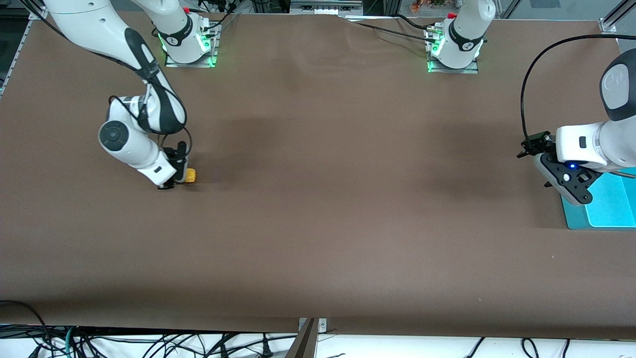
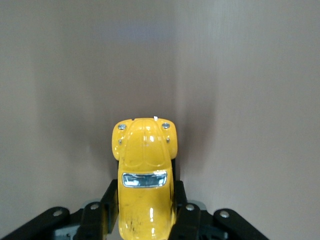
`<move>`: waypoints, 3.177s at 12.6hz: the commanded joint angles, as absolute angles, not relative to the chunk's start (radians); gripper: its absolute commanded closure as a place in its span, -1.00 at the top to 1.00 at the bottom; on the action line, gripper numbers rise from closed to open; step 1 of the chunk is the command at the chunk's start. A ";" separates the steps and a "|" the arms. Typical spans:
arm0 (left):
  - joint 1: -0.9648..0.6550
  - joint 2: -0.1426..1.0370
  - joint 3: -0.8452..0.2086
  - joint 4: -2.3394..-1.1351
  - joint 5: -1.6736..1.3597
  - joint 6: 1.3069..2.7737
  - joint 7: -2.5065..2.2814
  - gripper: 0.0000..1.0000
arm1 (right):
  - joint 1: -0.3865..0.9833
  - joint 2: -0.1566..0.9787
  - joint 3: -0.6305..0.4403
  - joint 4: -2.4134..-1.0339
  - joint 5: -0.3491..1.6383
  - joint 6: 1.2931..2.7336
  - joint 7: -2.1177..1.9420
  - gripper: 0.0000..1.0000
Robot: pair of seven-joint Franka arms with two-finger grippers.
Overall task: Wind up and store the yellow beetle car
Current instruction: 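Drag the car backward along the table with the right gripper, then open the right gripper to release the wound car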
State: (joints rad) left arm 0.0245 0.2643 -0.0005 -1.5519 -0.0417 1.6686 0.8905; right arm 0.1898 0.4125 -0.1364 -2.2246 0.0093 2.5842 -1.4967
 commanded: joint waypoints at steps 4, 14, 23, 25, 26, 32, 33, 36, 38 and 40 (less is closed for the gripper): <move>0.023 0.279 -0.003 -1.539 -0.032 1.657 0.939 1.00 | 0.184 0.446 -0.259 -2.276 -0.003 2.571 -1.606 -0.95; 0.025 0.288 -0.005 -1.539 -0.034 1.657 0.959 1.00 | 0.118 0.483 -0.334 -2.276 -0.003 2.622 -1.758 -0.95; 0.015 0.311 -0.008 -1.546 -0.048 1.667 0.969 1.00 | -0.003 0.503 -0.342 -2.276 -0.003 2.687 -1.928 -0.95; 0.017 0.301 -0.008 -1.586 -0.048 1.704 0.982 1.00 | -0.012 0.502 -0.342 -2.276 -0.003 2.686 -1.939 -0.93; 0.017 0.289 -0.008 -1.604 -0.049 1.719 0.995 1.00 | -0.026 0.502 -0.342 -2.275 -0.003 2.688 -1.947 -0.92; 0.023 0.258 -0.008 -1.698 -0.051 1.799 1.055 1.00 | -0.029 0.441 -0.341 -2.270 -0.002 2.663 -1.962 1.00; 0.023 0.259 -0.008 -1.698 -0.051 1.801 1.068 1.00 | -0.023 0.398 -0.334 -2.264 -0.003 2.607 -1.956 1.00; 0.025 0.261 -0.008 -1.703 -0.051 1.810 1.080 1.00 | 0.002 0.339 -0.333 -2.241 -0.003 2.542 -1.956 1.00; 0.026 0.264 -0.008 -1.704 -0.051 1.810 1.106 1.00 | 0.017 0.325 -0.333 -2.194 -0.002 2.459 -1.950 1.00; 0.032 0.267 -0.008 -1.703 -0.051 1.810 1.129 1.00 | 0.028 0.325 -0.331 -2.139 -0.002 2.399 -1.939 1.00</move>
